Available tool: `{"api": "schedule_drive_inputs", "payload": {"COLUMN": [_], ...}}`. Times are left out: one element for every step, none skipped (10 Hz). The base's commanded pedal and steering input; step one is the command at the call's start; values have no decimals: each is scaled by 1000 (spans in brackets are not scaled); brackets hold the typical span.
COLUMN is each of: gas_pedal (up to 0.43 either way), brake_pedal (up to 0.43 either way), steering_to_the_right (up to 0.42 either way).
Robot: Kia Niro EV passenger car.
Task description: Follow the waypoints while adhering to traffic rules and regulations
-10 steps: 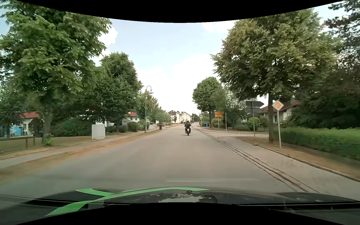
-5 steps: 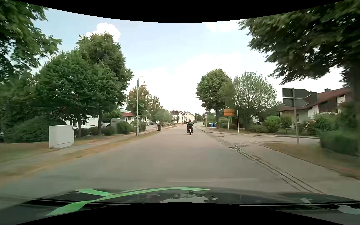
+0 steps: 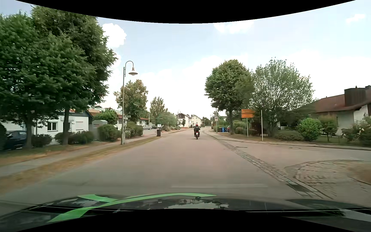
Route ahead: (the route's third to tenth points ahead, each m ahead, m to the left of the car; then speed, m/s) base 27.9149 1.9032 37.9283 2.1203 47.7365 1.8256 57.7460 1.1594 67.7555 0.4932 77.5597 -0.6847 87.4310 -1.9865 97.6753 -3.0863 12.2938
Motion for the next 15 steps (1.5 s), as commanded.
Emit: {"api": "schedule_drive_inputs", "payload": {"gas_pedal": [169, 169, 169, 138, 130, 118, 118, 130, 138, 138, 130, 118, 110, 110, 110], "brake_pedal": [0, 0, 0, 0, 0, 0, 0, 0, 0, 0, 0, 0, 0, 0, 0], "steering_to_the_right": [-5, -4, -4, -4, -4, -5, -4, -4, -4, -4, -3, -3, -3, -3, -3]}}
